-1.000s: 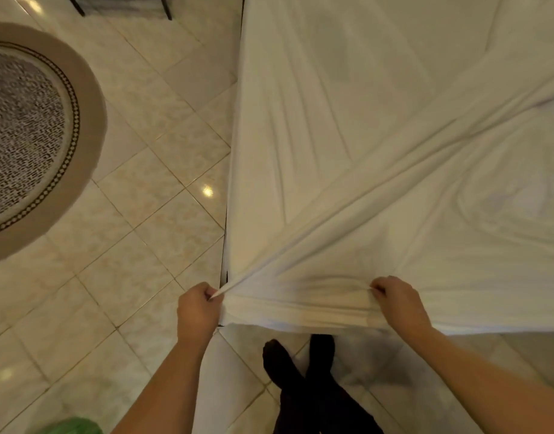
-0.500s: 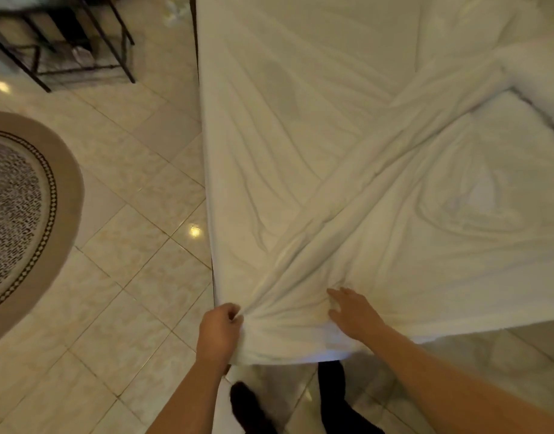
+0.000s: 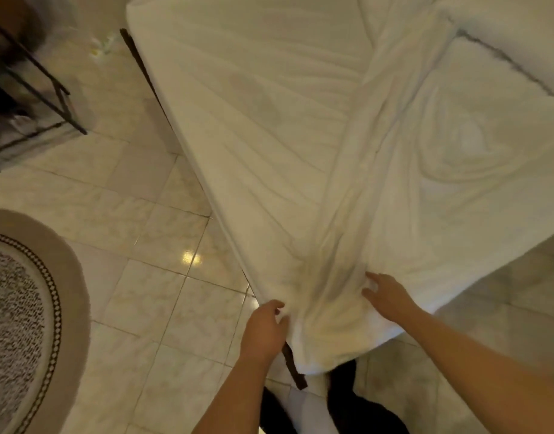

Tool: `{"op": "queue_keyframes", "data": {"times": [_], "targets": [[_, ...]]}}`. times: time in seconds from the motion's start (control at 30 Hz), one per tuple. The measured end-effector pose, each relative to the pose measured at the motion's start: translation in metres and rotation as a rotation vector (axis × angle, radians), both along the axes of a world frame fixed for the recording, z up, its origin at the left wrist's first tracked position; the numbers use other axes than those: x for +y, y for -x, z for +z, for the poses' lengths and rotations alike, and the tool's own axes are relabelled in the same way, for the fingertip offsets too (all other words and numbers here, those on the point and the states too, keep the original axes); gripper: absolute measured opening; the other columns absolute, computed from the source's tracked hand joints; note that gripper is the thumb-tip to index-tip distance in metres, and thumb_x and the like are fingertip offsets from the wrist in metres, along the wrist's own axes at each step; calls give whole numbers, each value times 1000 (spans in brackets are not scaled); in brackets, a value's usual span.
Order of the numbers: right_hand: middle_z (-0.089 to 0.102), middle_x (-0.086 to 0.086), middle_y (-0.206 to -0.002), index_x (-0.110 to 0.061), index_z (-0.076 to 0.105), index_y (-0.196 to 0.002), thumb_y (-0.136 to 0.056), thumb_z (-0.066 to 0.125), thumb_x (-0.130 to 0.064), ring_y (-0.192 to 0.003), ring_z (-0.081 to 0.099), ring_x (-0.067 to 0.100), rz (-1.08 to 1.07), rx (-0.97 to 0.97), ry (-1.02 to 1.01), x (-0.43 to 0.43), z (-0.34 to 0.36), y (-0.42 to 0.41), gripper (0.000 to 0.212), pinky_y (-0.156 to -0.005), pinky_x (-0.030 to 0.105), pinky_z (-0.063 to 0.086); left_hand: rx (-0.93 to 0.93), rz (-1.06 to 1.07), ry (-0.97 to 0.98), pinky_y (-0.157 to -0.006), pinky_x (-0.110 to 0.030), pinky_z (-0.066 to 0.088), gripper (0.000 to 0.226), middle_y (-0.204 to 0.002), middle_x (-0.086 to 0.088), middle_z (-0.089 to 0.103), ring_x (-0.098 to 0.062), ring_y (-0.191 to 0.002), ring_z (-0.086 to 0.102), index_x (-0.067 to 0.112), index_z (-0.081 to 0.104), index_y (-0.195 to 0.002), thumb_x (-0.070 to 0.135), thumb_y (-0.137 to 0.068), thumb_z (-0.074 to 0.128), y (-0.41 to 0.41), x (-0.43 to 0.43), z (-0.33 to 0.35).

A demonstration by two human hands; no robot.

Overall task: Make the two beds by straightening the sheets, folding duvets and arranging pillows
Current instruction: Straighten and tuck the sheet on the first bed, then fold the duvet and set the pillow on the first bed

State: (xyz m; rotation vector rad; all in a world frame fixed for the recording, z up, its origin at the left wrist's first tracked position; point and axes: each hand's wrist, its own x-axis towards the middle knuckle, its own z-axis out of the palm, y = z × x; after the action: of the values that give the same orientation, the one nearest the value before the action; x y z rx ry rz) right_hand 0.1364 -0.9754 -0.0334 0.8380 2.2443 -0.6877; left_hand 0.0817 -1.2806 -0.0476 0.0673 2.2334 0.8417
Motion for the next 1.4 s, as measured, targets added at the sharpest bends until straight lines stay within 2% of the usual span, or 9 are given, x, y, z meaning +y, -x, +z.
{"op": "queue_keyframes", "data": {"times": [0.13,0.3,0.4,0.5,0.73,0.83,0.93,1.1,1.4], "targets": [[39,9,-156,-22,36,-153,-100,53,-41,-142,37,28,-136,71,68,-6,17,5,59,-117,41,29,49,-155,37,-108,-23,41,43,-140,6,59,-10,-124,56,26,55,-144,37,-102,58,54,2,24],[45,10,-150,-22,38,-152,-101,54,-36,-135,45,28,-265,160,86,-11,49,36,55,-110,35,34,168,-314,77,-110,-24,37,48,-146,1,57,-16,-134,53,20,53,-147,34,-101,60,147,44,62],[49,13,-145,-21,39,-152,-101,55,-34,-134,46,27,-327,217,100,-16,63,58,55,-109,32,33,213,-382,79,-112,-27,37,49,-147,-4,57,-20,-135,53,19,53,-148,33,-101,60,198,67,78],[44,10,-150,-23,37,-153,-101,54,-35,-135,45,25,-434,238,102,-27,74,89,56,-109,30,32,263,-481,53,-112,-28,38,48,-146,-6,57,-22,-134,53,18,53,-148,31,-102,60,258,84,91],[46,13,-150,-17,38,-152,-100,57,-31,-136,46,25,-660,261,36,-58,83,155,57,-107,22,30,321,-703,32,-115,-34,39,47,-149,0,53,-21,-139,46,31,49,-151,35,-104,54,384,93,98],[46,14,-150,-16,41,-151,-99,59,-30,-136,47,27,-751,262,0,-85,89,193,57,-110,27,32,329,-832,34,-117,-36,36,48,-152,1,49,-21,-143,41,31,47,-153,35,-105,51,449,80,110],[46,15,-150,-16,41,-151,-99,59,-30,-137,45,29,-812,248,-6,-111,97,225,57,-111,31,32,333,-898,34,-116,-39,41,49,-152,0,50,-22,-141,44,31,47,-153,35,-105,51,499,69,121],[50,14,-148,-12,43,-150,-97,62,-29,-136,48,28,-845,290,5,-123,111,271,58,-112,31,34,325,-964,59,-116,-43,41,50,-153,-1,49,-23,-142,43,30,45,-154,36,-105,50,550,75,142],[48,12,-148,-17,41,-152,-99,58,-30,-134,48,27,-980,369,-69,-90,138,347,57,-108,28,33,433,-1086,32,-119,-37,33,51,-155,-3,47,-25,-144,40,28,42,-156,35,-107,49,627,138,162]]}}
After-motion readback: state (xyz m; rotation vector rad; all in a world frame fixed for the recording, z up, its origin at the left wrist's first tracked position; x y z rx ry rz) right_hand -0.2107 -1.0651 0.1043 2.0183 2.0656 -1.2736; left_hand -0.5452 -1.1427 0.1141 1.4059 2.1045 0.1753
